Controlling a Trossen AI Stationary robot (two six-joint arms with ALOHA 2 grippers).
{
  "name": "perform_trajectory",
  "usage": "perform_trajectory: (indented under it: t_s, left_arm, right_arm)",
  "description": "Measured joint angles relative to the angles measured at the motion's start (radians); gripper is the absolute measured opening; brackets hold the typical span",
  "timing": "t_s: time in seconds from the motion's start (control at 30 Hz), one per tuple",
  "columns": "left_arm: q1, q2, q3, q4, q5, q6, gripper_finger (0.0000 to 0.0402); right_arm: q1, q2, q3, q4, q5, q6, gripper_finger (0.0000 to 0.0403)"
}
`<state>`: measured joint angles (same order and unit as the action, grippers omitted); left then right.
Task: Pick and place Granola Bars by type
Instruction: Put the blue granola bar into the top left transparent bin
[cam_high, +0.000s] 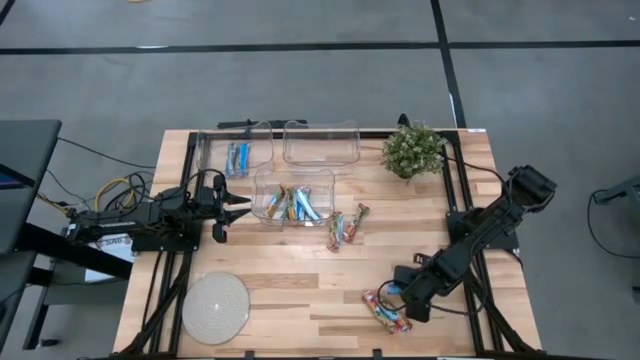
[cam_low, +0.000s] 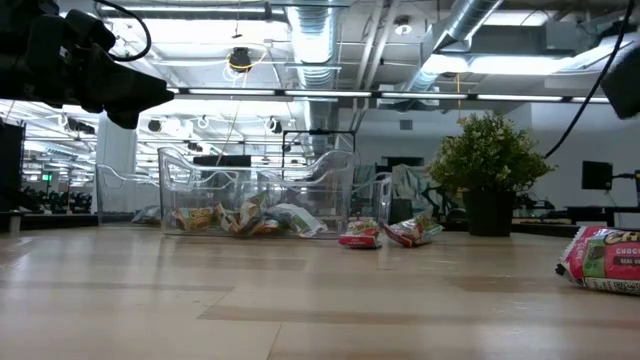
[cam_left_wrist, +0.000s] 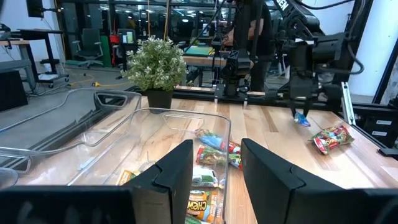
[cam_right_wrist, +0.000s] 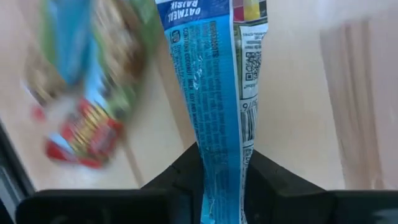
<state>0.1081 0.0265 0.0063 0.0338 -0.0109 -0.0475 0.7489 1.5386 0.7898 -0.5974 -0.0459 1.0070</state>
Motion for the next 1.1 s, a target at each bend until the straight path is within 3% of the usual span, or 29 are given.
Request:
perform_trajectory:
  t_s: [0.3,0.53,0.83,1.1]
  left_arm:
    - [0.0,0.0,0.0,0.0,0.0,0.0,0.0128]
    - [0.0,0.0,0.0,0.0,0.0,0.0,0.0128]
    - [0.0,0.0,0.0,0.0,0.0,0.0,0.0128]
    - [0.0,0.0,0.0,0.0,0.0,0.0,0.0128]
  right_arm:
    - [-0.072,-0.05,0.0,0.158,0.157,0.024,0.0071]
    - [-0.158,-0.093,0.0,0.304,0.252,-0.05,0.0071]
    - [-0.305,-0.113,0.031,0.535,0.265,-0.221,0.0071]
    - [-0.444,-0.111,0.16,0.554,0.265,-0.411,0.0071]
